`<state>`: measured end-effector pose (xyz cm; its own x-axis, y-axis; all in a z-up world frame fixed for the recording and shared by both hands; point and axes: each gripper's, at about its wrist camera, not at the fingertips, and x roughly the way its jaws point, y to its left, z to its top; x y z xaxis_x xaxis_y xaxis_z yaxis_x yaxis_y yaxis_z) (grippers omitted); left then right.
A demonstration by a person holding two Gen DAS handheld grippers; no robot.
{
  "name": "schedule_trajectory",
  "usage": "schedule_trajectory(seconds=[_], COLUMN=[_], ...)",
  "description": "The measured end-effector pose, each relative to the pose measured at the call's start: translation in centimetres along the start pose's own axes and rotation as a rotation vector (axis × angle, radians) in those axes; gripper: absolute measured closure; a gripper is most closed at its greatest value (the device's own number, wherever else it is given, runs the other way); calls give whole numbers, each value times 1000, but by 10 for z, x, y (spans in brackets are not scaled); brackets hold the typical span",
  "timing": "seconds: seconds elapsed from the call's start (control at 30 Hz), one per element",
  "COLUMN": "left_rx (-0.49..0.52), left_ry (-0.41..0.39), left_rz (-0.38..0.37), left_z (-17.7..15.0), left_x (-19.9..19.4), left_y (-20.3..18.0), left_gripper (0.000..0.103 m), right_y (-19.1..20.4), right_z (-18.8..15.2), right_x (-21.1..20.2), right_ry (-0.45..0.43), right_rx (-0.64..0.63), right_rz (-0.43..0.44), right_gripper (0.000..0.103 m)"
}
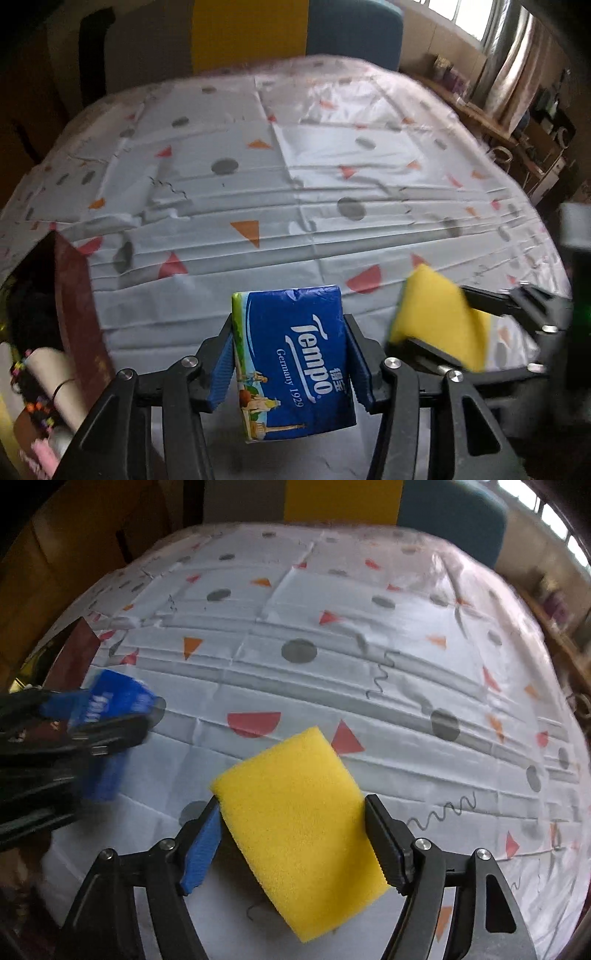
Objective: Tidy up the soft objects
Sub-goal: 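Grasp the yellow sponge with right tool while left lifts the tissue pack, then lower the tissue pack into the gold tray and open left tool while right holds sponge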
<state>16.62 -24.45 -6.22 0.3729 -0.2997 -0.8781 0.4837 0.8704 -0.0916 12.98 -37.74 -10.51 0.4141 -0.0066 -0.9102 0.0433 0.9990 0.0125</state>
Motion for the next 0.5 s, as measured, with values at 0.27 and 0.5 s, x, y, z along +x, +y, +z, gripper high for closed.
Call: schedule_trajectory(seconds=[0.27,0.5], left_rx=[13,-13], left_ry=[-173,-241], left_rz=[0,6], left_z=[-26,-51], left_x=[-75,-114], left_y=[-2,10], left_gripper=[50,49], right_y=[0,9], right_z=[-13,-17], right_x=[1,9], right_ry=[-74,-83], right_rx=[-1,-61], right_rz=[8,-23], right_gripper=[26,22])
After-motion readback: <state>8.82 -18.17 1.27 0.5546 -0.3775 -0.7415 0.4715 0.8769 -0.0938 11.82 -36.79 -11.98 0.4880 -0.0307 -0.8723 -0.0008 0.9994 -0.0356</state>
